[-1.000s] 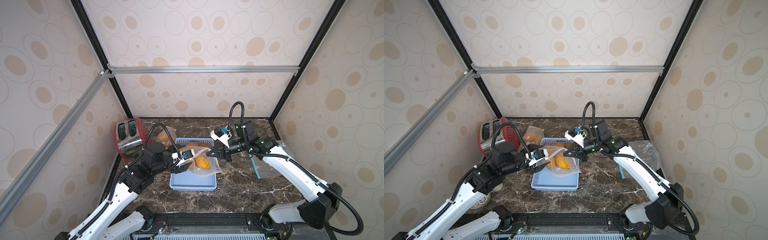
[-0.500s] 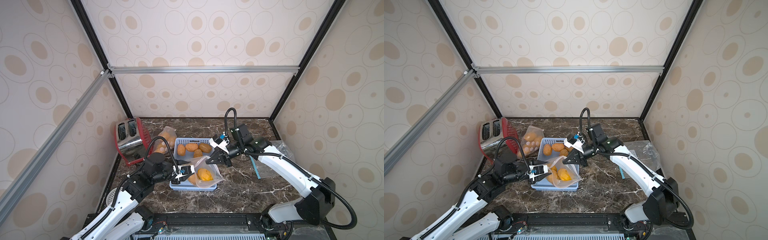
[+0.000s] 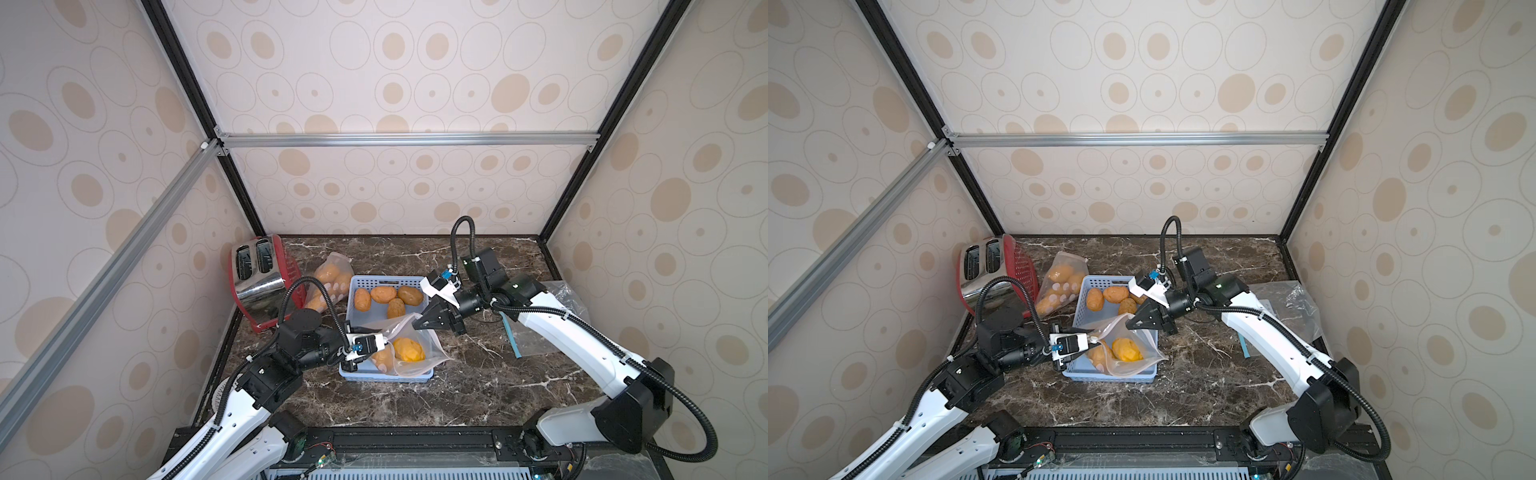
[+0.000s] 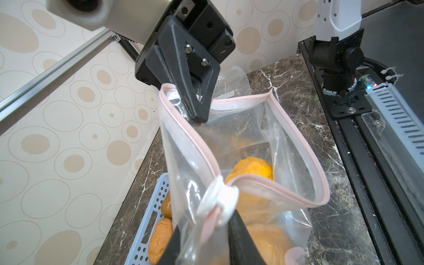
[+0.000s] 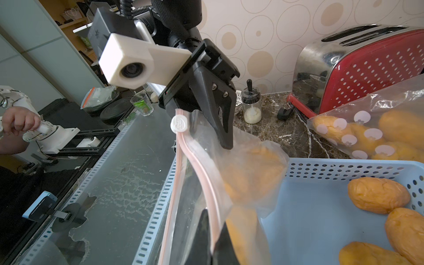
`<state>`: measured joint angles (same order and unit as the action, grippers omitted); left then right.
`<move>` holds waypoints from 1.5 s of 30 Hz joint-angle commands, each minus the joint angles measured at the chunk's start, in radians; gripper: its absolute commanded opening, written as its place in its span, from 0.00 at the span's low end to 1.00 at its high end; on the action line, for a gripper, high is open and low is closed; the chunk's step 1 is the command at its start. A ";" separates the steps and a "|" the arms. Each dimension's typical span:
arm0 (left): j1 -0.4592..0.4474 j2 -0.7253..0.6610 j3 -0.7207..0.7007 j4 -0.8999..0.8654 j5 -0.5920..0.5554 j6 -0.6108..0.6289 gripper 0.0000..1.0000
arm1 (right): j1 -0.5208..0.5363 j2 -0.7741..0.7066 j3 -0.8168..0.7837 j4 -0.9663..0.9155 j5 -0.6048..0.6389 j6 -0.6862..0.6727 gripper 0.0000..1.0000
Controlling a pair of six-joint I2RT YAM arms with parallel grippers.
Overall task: Put the potatoes into a zipper bag and zip it
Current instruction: Zip the zipper on the zipper food storage bag.
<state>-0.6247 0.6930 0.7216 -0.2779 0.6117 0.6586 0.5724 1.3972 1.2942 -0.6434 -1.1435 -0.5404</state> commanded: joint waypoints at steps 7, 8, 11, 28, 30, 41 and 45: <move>-0.006 -0.047 0.000 0.009 0.032 0.003 0.42 | 0.007 0.003 0.007 -0.024 -0.011 -0.027 0.00; -0.005 -0.043 0.002 0.008 0.035 0.001 0.38 | 0.007 0.003 0.007 -0.024 -0.012 -0.025 0.00; -0.005 -0.036 0.007 -0.001 0.033 0.002 0.28 | 0.007 0.003 0.007 -0.024 -0.008 -0.023 0.00; -0.005 -0.048 0.005 -0.035 -0.006 0.013 0.39 | 0.007 -0.004 0.013 -0.029 -0.007 -0.021 0.00; -0.005 -0.043 0.003 -0.040 -0.009 0.017 0.39 | 0.007 -0.006 0.012 -0.029 -0.010 -0.020 0.00; -0.007 -0.049 0.002 -0.027 -0.060 0.021 0.00 | 0.007 -0.004 0.013 -0.025 -0.004 -0.013 0.00; -0.007 -0.042 0.012 0.004 -0.085 -0.030 0.00 | 0.007 -0.005 0.011 0.015 0.011 0.034 0.07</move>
<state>-0.6266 0.6544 0.7197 -0.3016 0.5507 0.6582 0.5724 1.3983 1.2942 -0.6609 -1.1210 -0.5274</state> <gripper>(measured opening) 0.047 0.054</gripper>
